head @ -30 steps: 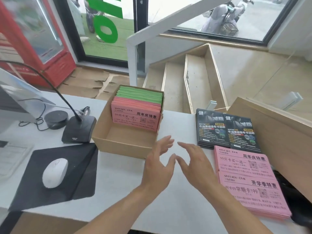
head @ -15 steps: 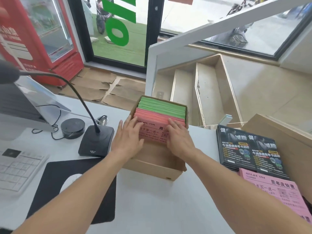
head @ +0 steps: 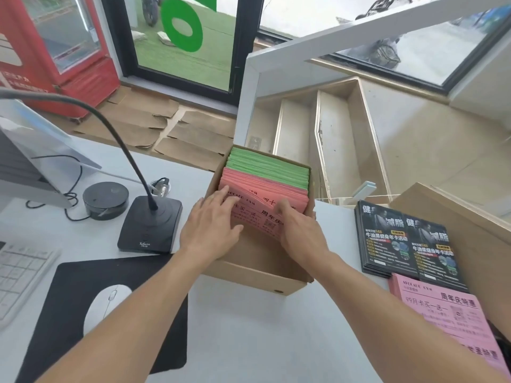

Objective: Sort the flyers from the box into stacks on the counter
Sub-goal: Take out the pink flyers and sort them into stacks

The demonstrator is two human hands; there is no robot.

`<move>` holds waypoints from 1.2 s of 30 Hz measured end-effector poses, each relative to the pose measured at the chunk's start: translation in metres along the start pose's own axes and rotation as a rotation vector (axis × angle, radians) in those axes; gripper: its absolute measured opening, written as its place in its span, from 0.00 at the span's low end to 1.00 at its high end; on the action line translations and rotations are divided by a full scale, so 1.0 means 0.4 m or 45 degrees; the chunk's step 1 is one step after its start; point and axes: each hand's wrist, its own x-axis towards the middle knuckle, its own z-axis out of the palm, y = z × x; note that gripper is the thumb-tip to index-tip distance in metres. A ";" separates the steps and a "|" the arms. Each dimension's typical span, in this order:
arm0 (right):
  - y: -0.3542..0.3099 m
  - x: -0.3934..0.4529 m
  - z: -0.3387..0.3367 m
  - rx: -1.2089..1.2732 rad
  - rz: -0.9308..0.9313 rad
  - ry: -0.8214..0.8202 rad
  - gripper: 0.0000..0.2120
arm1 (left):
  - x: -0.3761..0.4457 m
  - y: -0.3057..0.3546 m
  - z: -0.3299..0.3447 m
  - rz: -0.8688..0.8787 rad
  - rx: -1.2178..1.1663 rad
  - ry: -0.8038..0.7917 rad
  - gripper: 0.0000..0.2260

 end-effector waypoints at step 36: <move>-0.011 -0.065 -0.088 0.089 -0.153 0.162 0.39 | -0.019 -0.012 -0.030 -0.027 -0.449 0.243 0.44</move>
